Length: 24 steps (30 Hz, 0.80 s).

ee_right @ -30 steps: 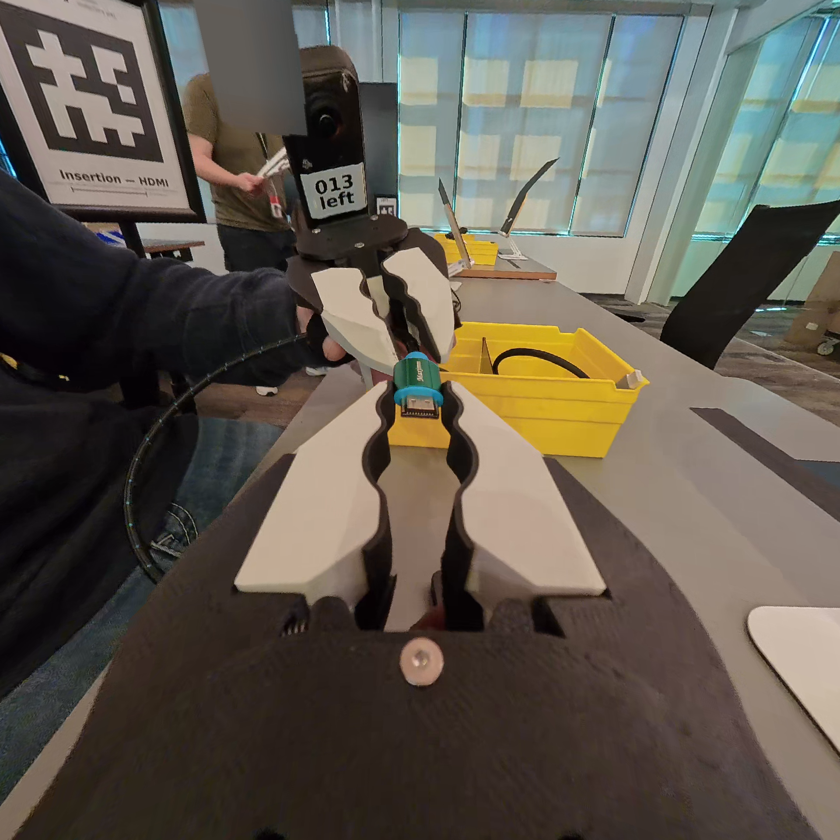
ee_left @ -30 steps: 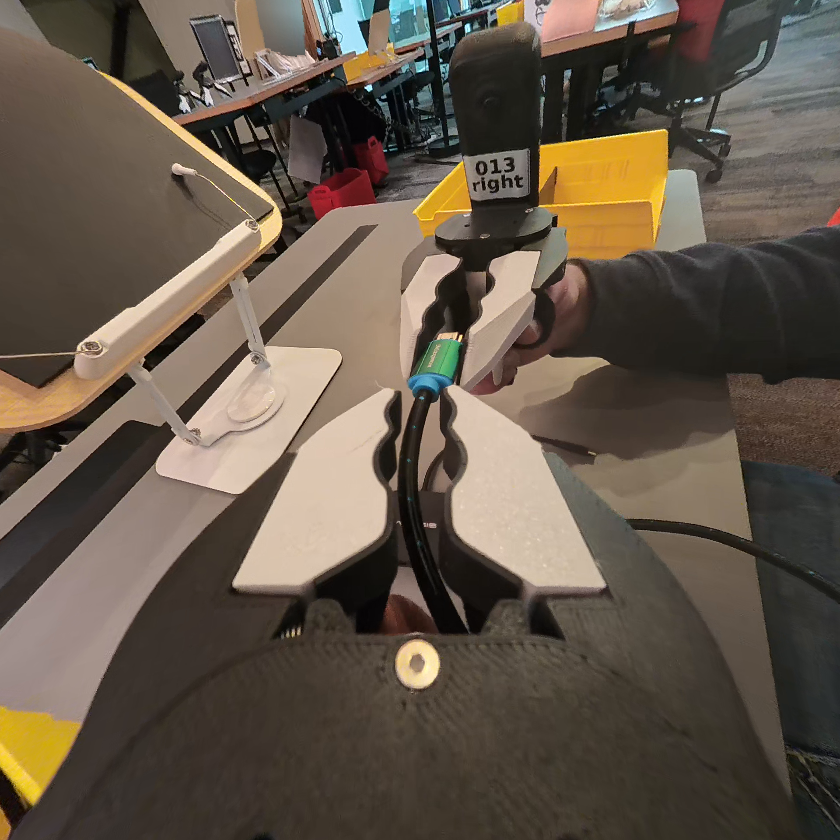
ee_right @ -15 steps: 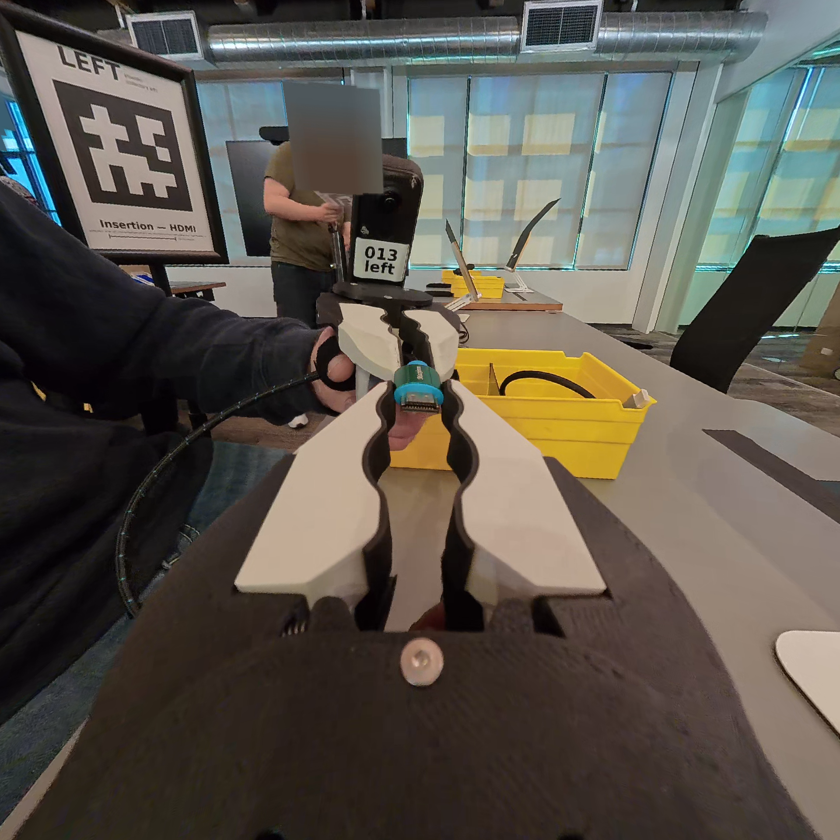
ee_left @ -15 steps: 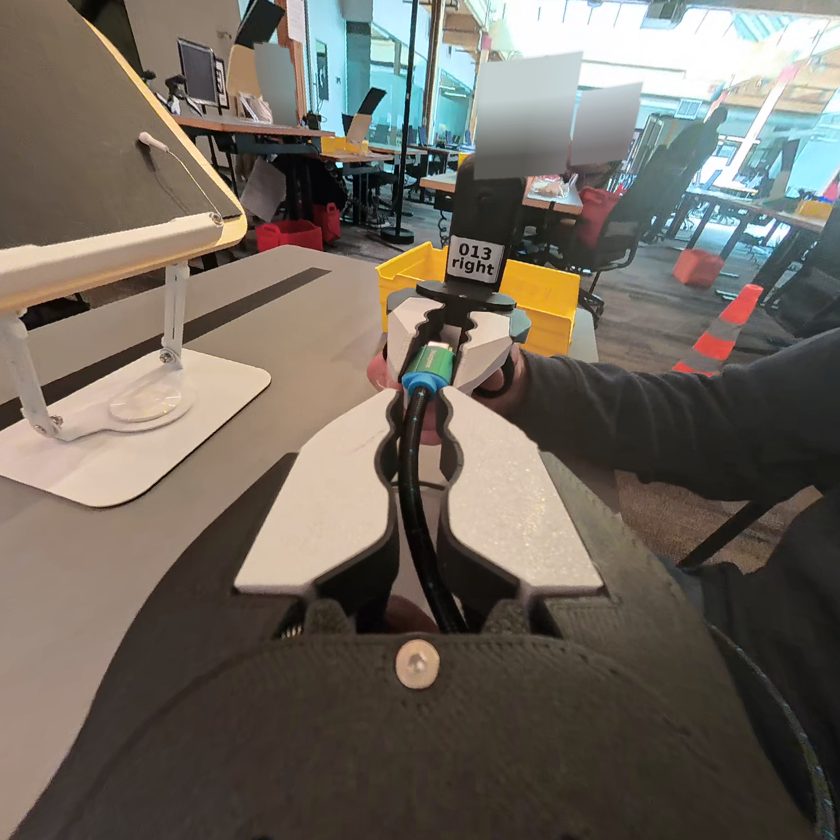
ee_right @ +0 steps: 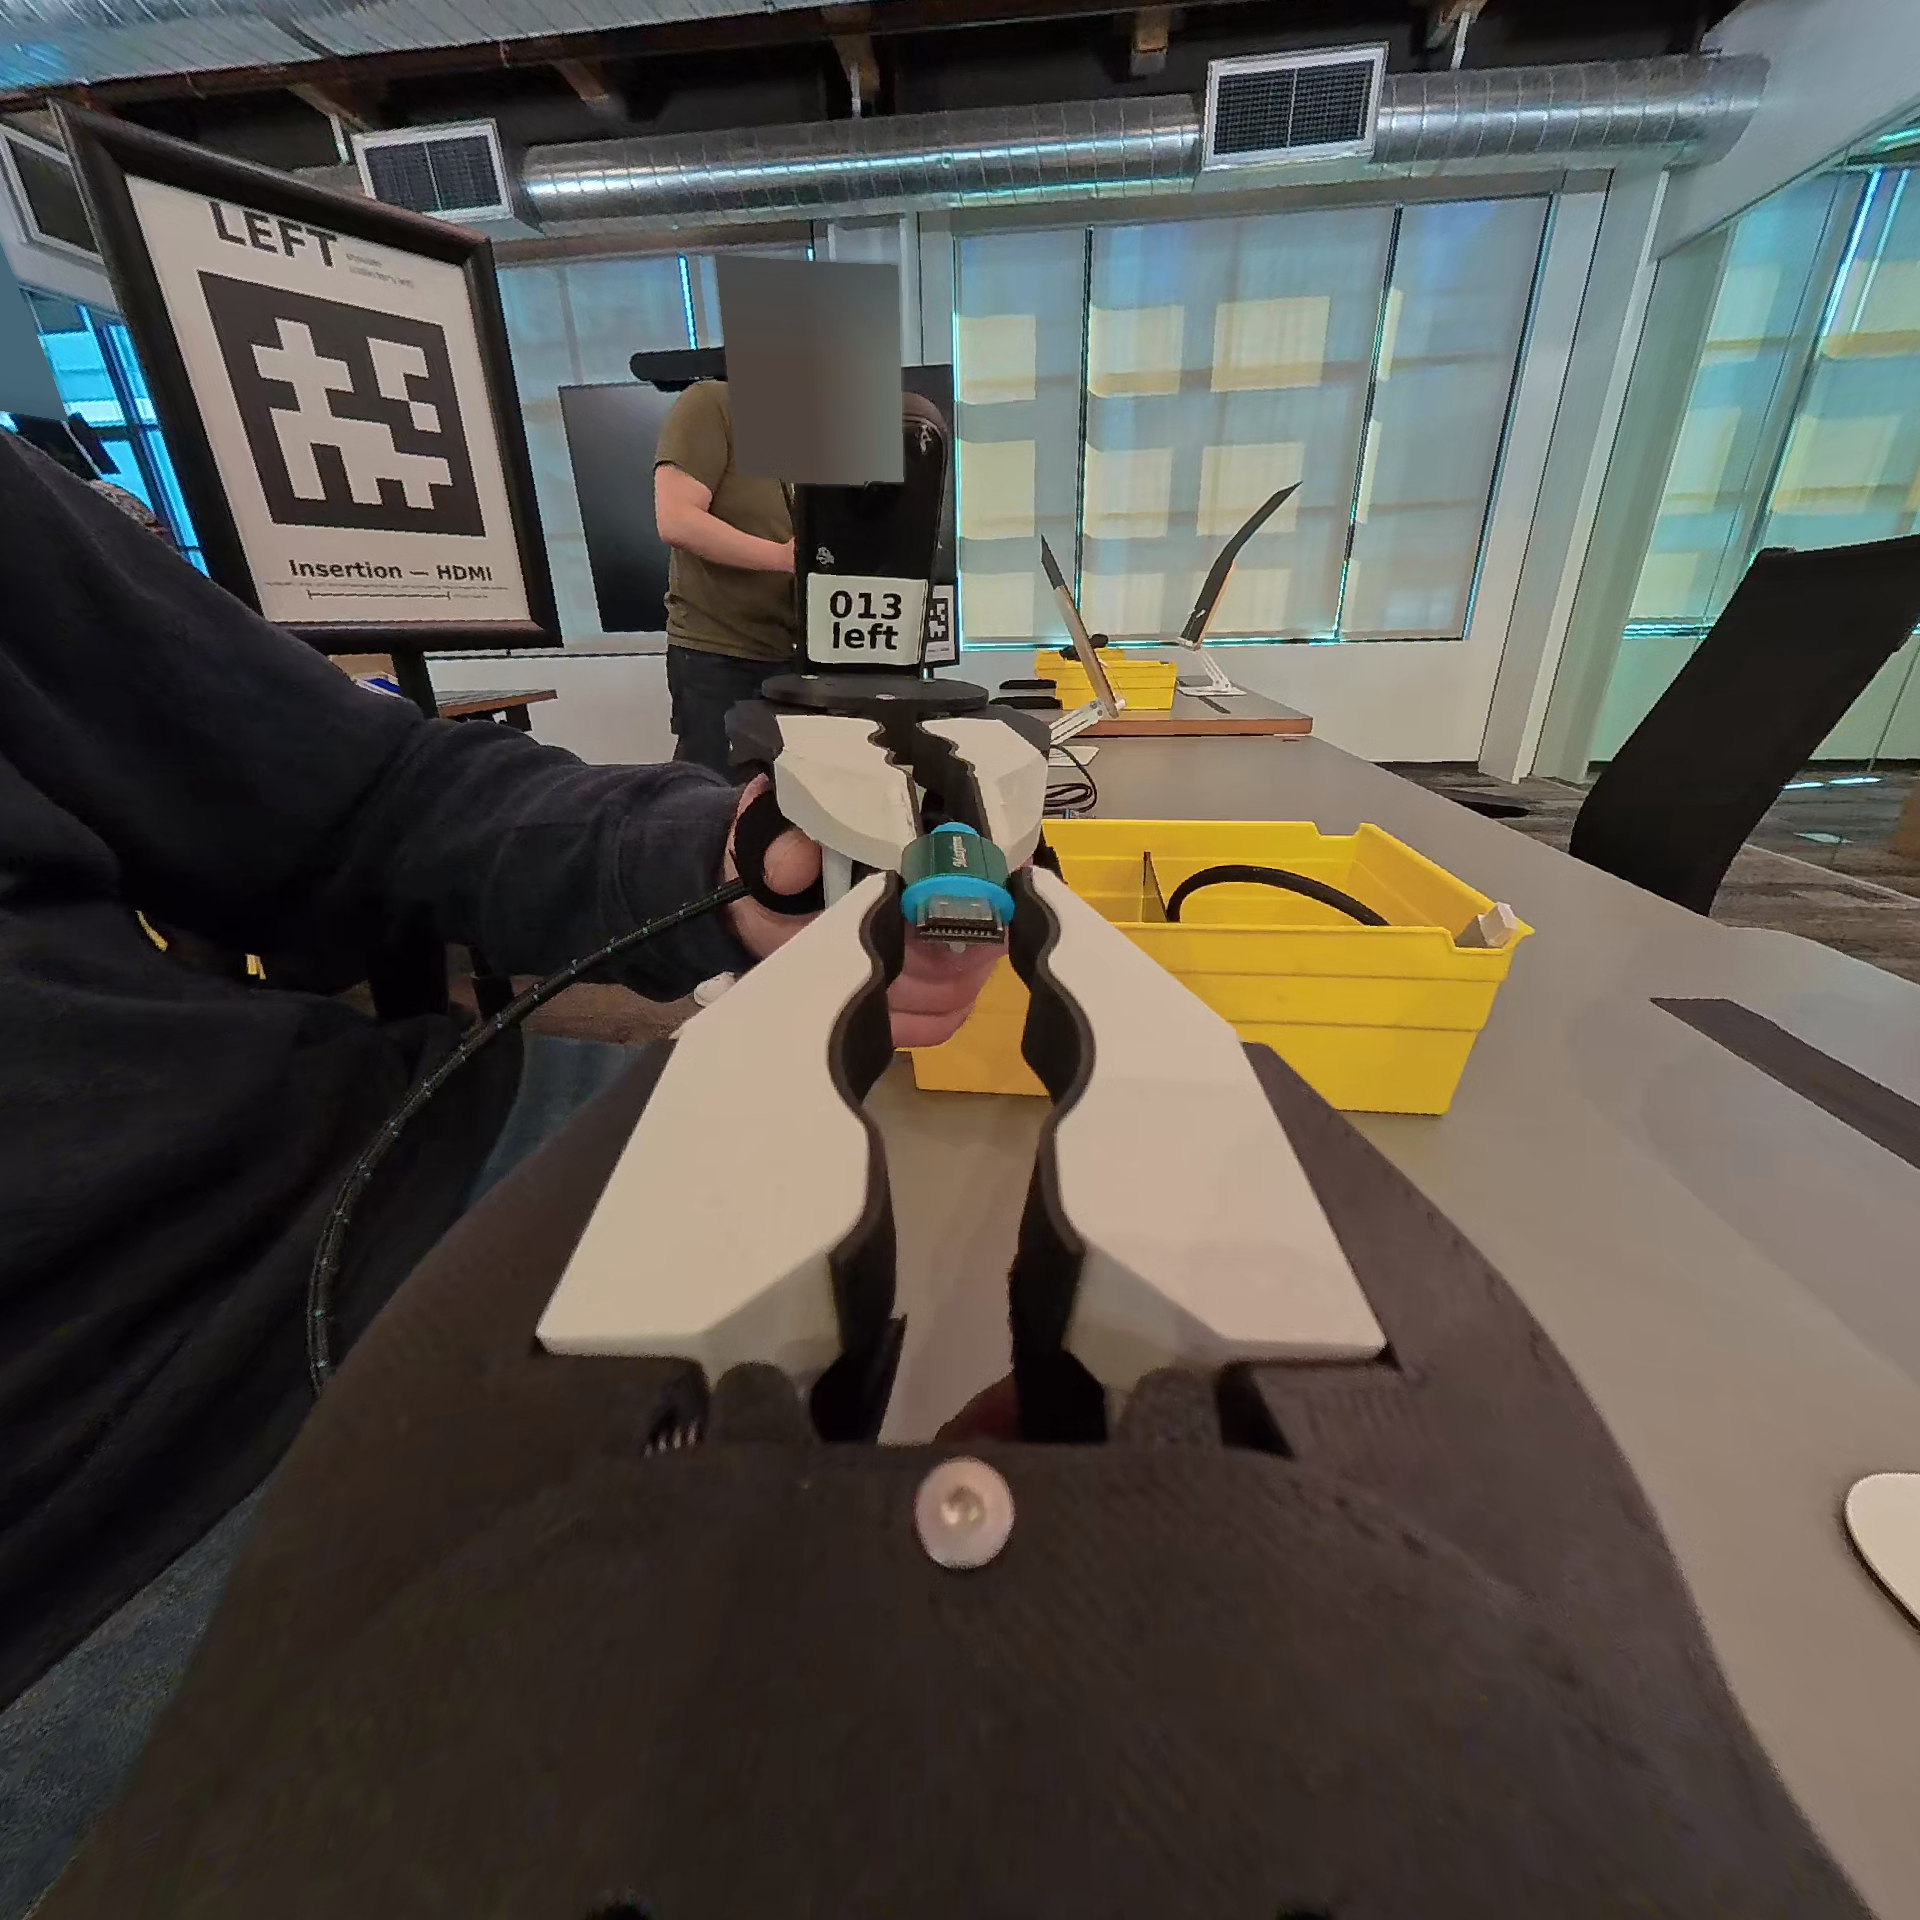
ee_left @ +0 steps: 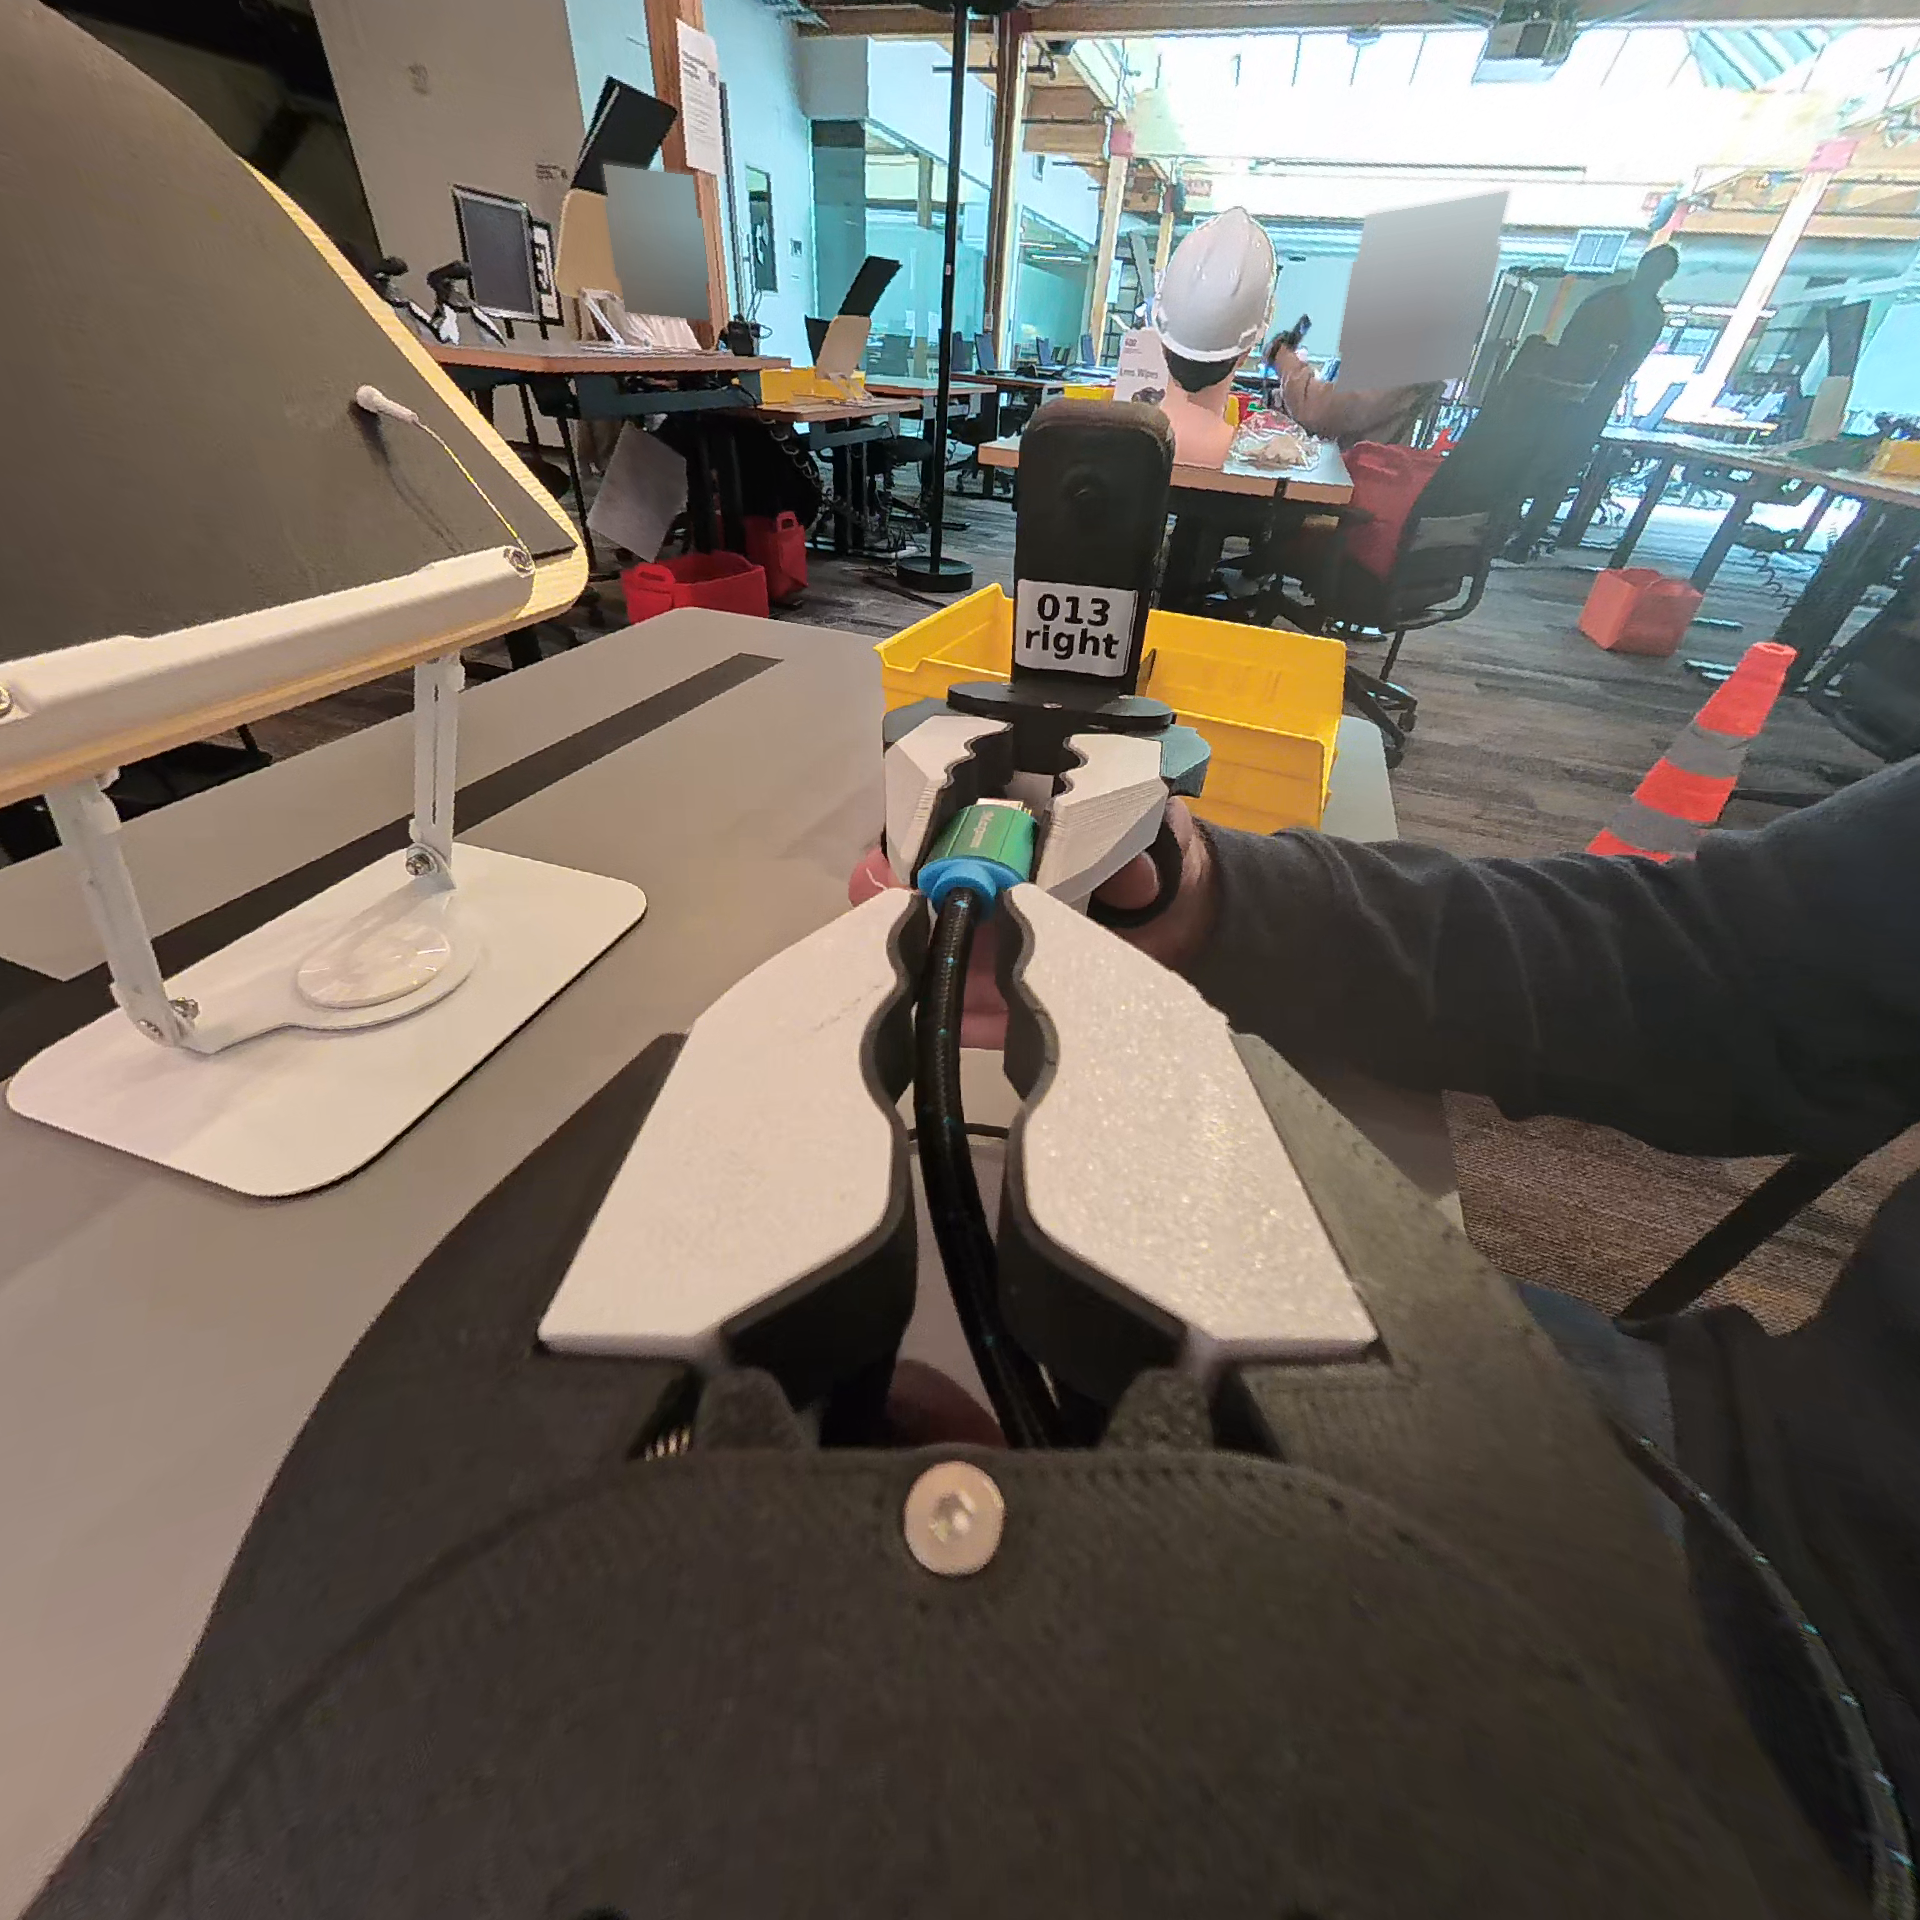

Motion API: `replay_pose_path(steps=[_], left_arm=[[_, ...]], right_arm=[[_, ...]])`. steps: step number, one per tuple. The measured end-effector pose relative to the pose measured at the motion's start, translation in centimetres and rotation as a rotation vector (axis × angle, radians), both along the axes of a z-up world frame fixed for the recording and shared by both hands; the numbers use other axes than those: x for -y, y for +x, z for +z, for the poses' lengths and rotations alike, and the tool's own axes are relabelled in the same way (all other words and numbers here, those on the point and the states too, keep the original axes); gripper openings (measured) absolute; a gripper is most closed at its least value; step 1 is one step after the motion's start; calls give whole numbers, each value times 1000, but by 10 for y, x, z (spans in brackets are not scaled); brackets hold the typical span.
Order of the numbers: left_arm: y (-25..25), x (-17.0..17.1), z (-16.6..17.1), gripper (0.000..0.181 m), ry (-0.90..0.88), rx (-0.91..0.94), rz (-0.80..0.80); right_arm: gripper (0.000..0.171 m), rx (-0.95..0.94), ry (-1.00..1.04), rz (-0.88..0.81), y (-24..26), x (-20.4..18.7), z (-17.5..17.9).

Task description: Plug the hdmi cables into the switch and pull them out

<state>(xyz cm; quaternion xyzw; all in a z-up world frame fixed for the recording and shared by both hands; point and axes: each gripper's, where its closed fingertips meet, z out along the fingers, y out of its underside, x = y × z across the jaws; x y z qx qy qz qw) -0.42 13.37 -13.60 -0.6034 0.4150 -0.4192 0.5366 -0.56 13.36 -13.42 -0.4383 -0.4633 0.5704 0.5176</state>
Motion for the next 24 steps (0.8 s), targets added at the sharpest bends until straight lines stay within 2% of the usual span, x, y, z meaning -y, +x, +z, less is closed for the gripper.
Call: replay_pose_path(steps=[4, 6, 11, 14, 19, 24], left_arm=[[0, 1, 3, 11, -1, 27, -5], [1, 2, 6, 1, -6, 56, -13], [5, 7, 3, 0, -4, 25, -32], [-1, 5, 9, 11, 1, 36, -32], [1, 6, -1, 31, 27, -57, -36], [3, 7, -1, 18, 44, -47, -35]], right_arm=[[18, 4, 1, 6, 0, 1, -2], [18, 34, 15, 20, -6, 6, -8], [18, 23, 28, 27, -9, 10, -5], [18, 1, 12, 20, -2, 6, -2], [18, -15, 4, 39, -3, 9, -1], [18, -33, -22, 48, -2, 7, -2]])
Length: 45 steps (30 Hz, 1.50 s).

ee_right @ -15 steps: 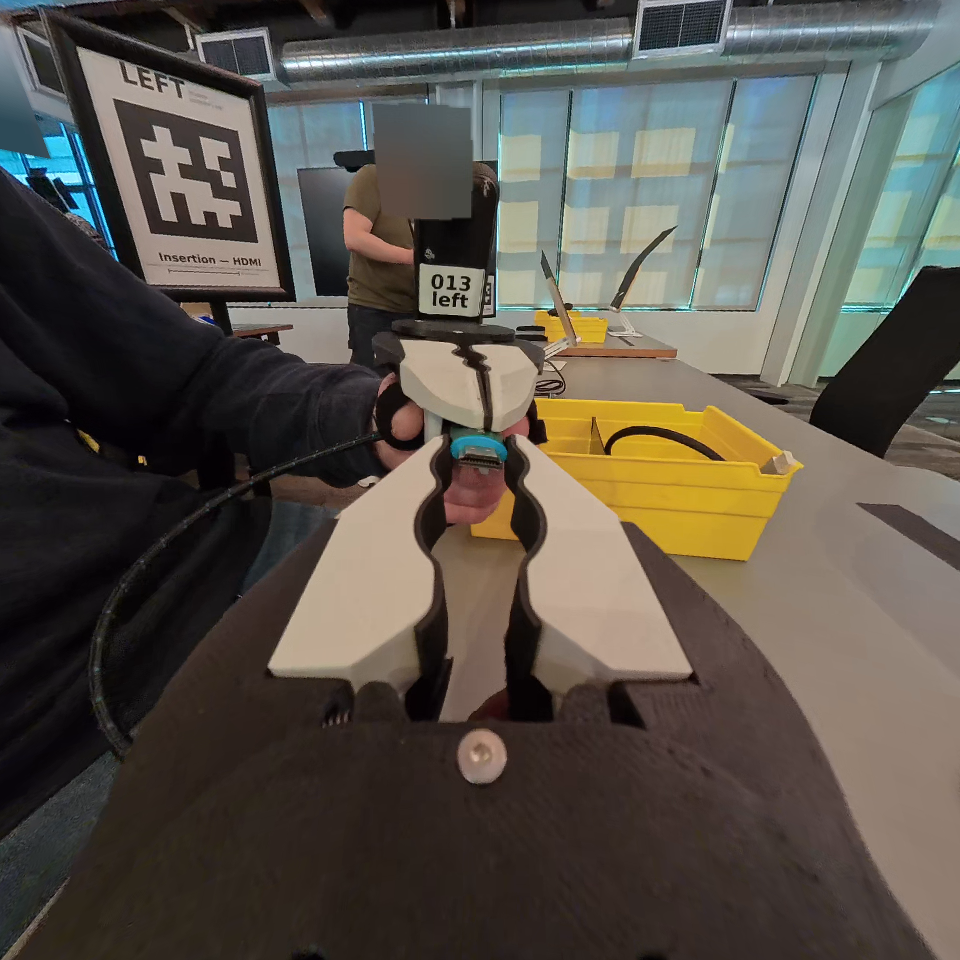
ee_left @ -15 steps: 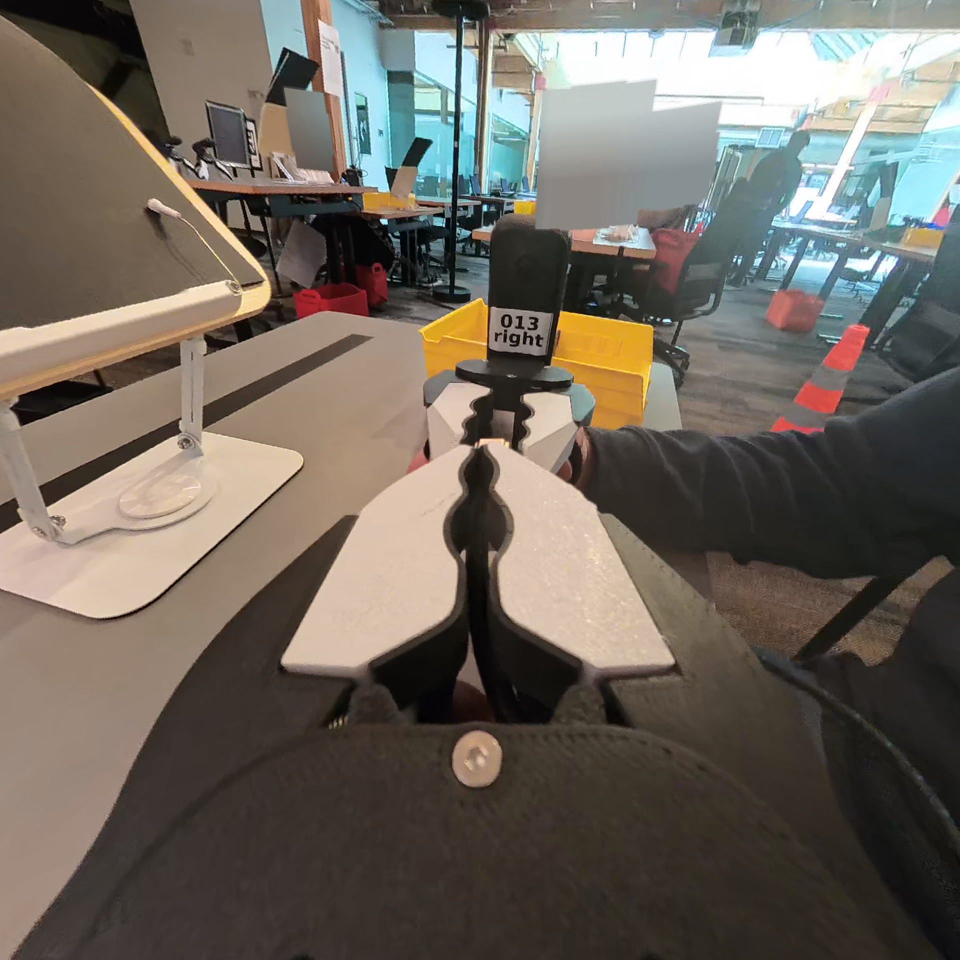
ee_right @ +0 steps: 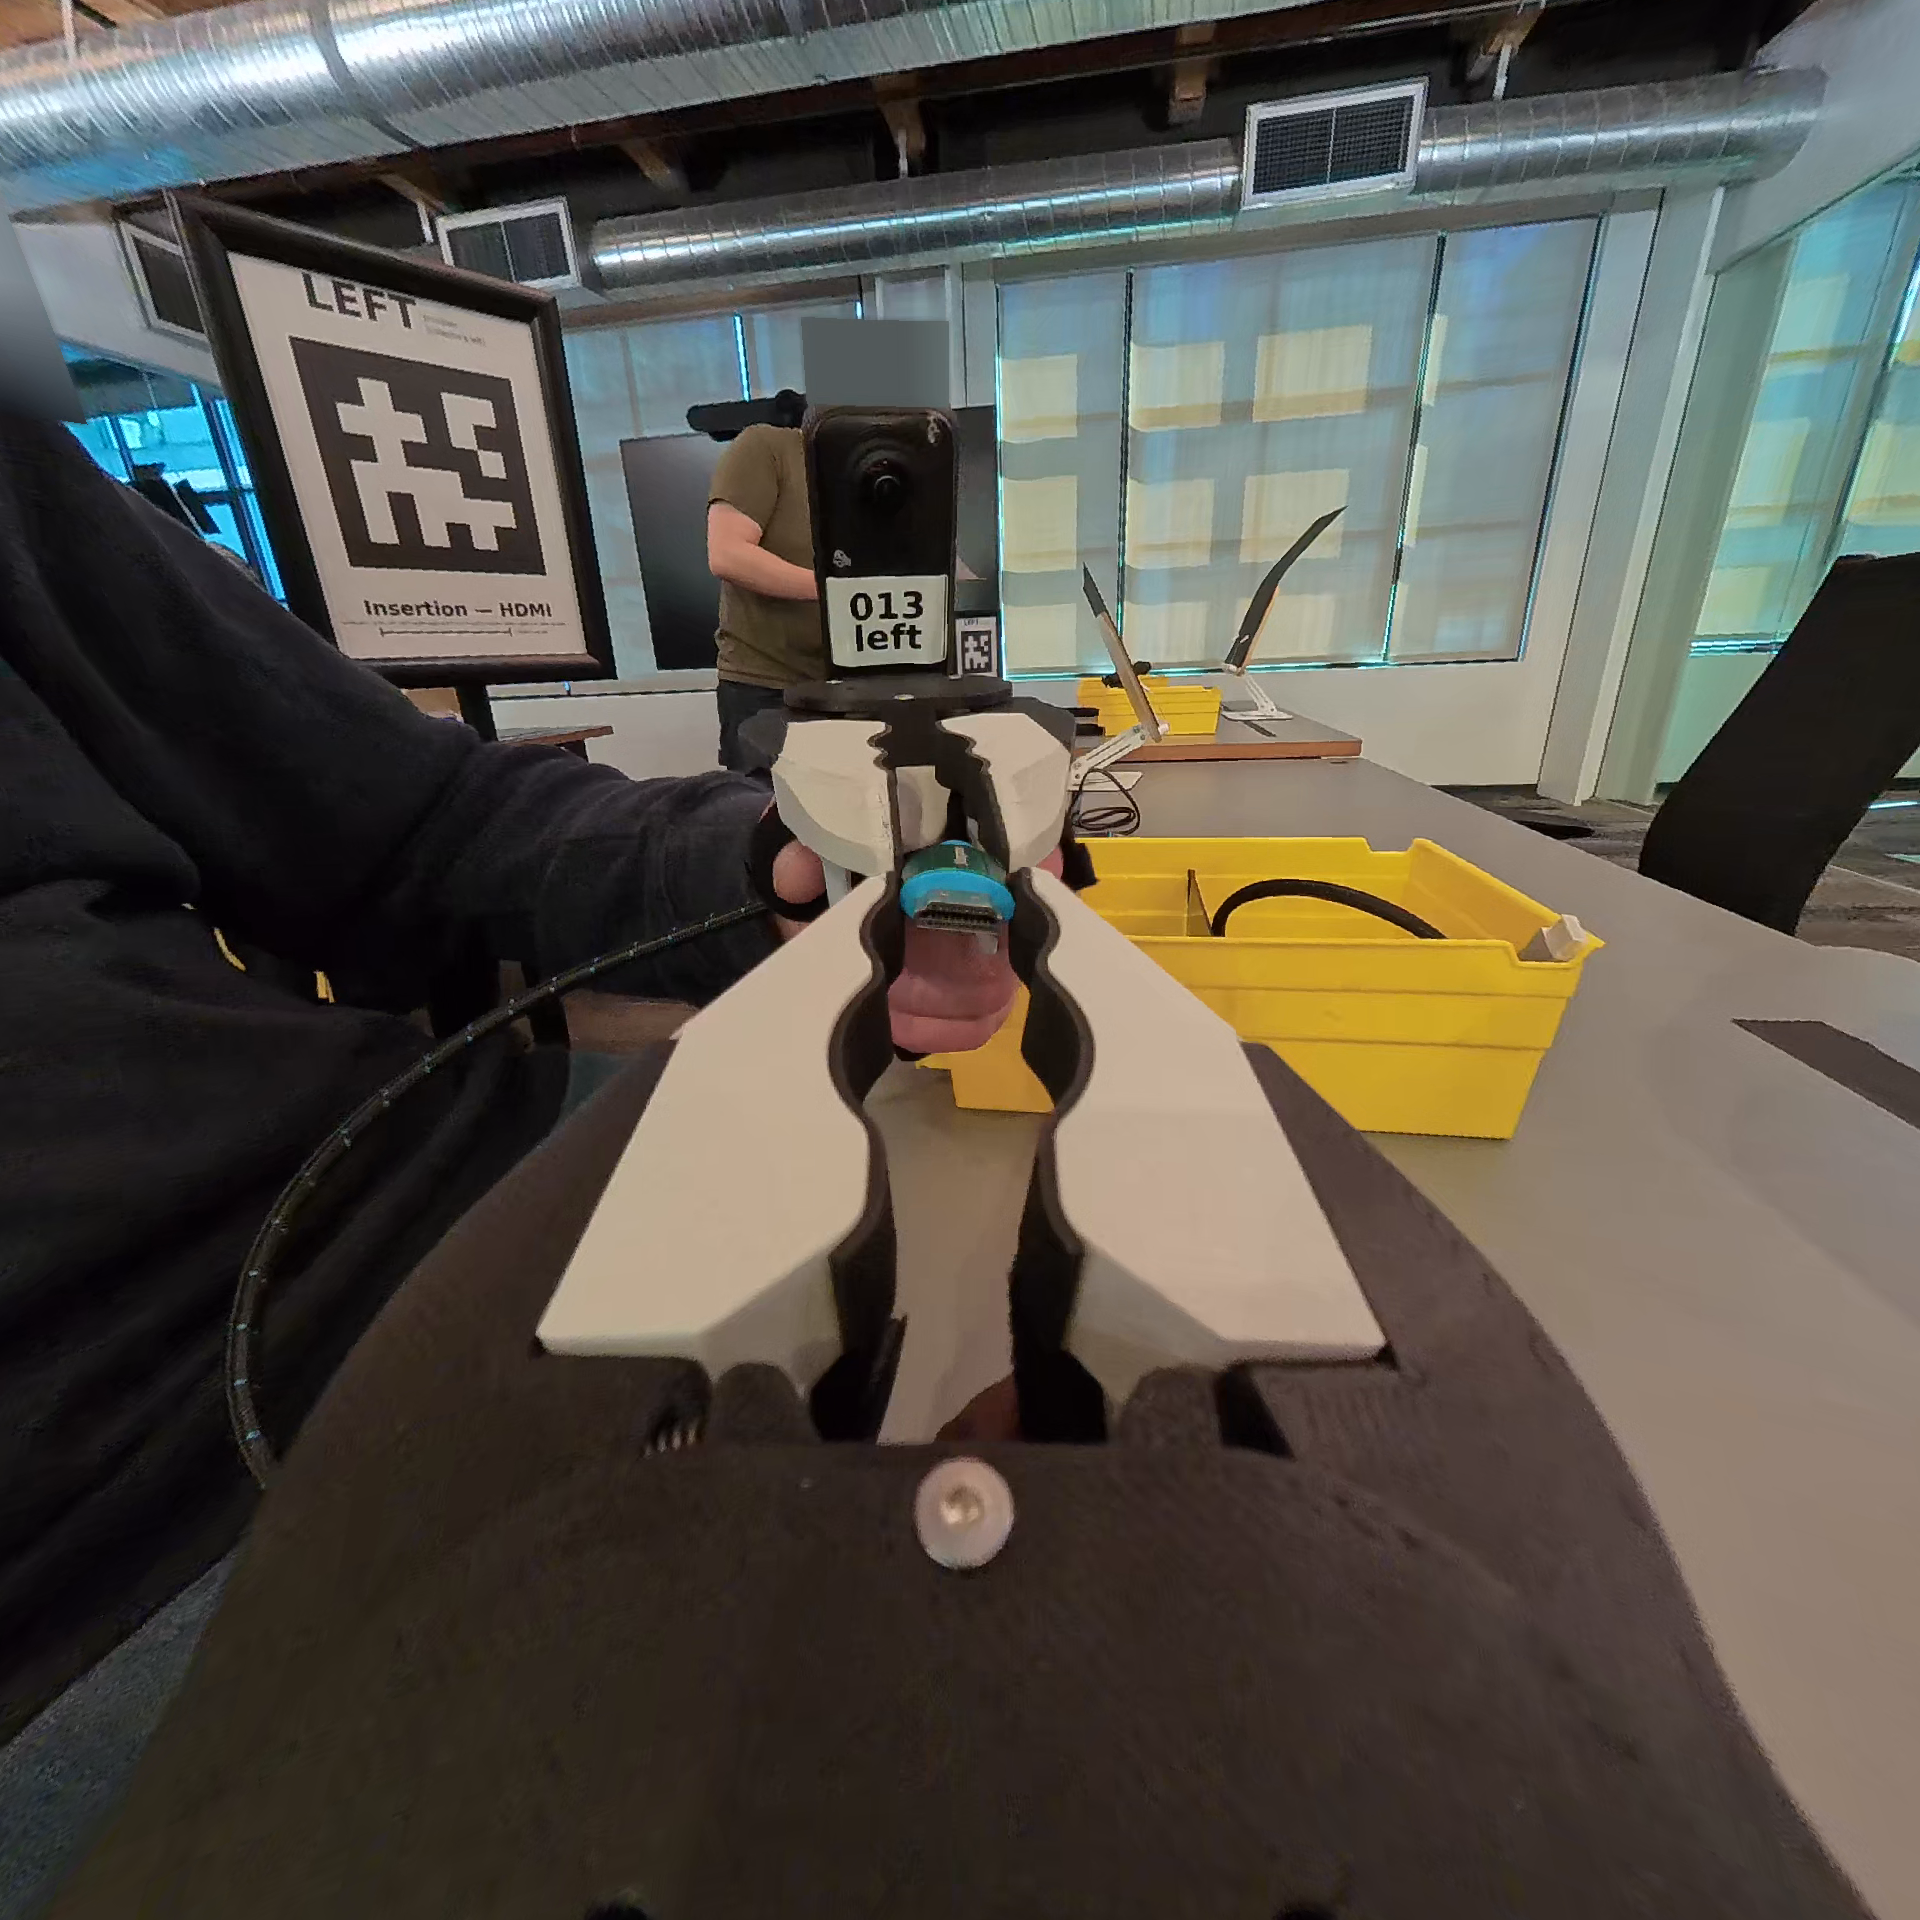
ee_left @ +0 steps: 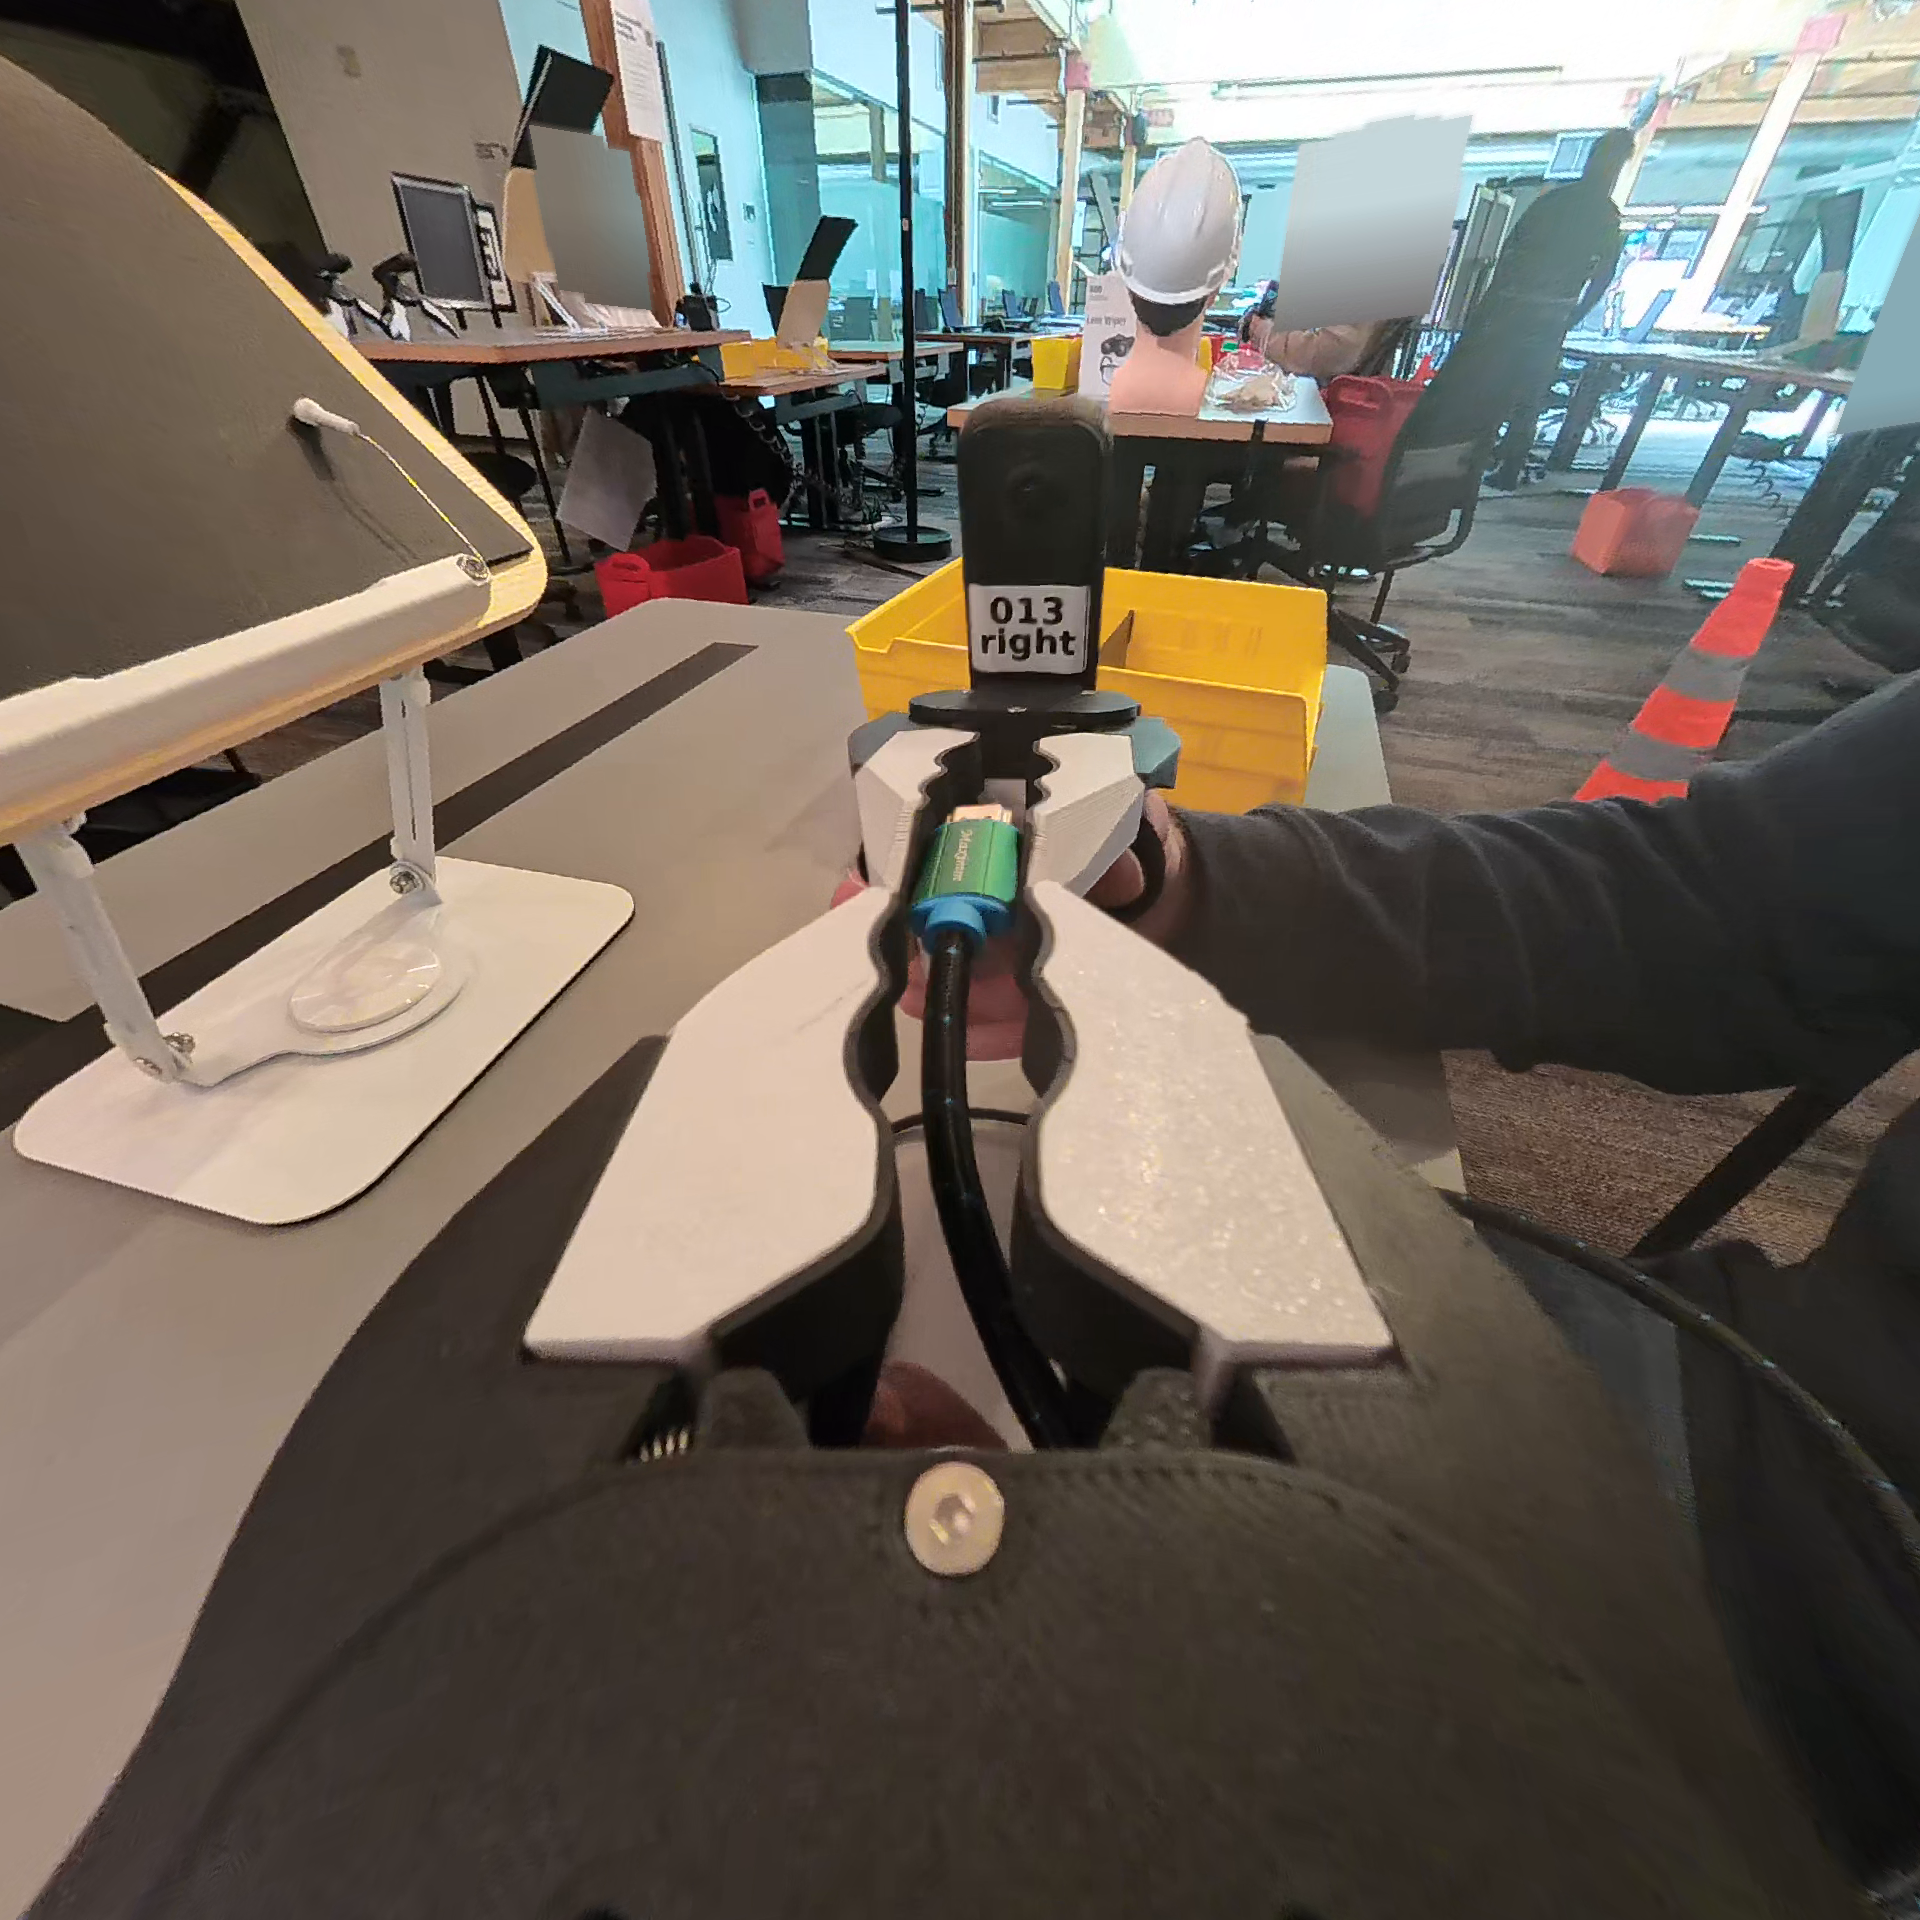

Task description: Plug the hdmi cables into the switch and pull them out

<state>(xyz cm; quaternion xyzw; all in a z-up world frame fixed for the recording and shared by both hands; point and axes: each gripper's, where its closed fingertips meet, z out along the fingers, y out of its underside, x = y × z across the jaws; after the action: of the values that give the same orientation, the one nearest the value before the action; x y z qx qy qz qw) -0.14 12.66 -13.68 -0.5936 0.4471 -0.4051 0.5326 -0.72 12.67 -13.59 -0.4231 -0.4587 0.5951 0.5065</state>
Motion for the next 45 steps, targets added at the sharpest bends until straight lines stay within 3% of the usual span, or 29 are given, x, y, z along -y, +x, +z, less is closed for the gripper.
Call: replay_pose_path(steps=[24, 30, 34, 45], left_arm=[[1, 0, -2, 19, -118, 152, -28], [-1, -1, -5, 23, -130, 103, -29], [-1, -3, -6, 10, -112, 82, -11], [-1, -4, -6, 9, -93, 85, 14]], right_arm=[[18, -48, -28, 7, 1, -1, 2], [18, -56, -29, -7, 3, -3, 3], [18, -58, -29, -10, 4, -4, 3], [18, -62, -33, -13, 4, -5, 3]])
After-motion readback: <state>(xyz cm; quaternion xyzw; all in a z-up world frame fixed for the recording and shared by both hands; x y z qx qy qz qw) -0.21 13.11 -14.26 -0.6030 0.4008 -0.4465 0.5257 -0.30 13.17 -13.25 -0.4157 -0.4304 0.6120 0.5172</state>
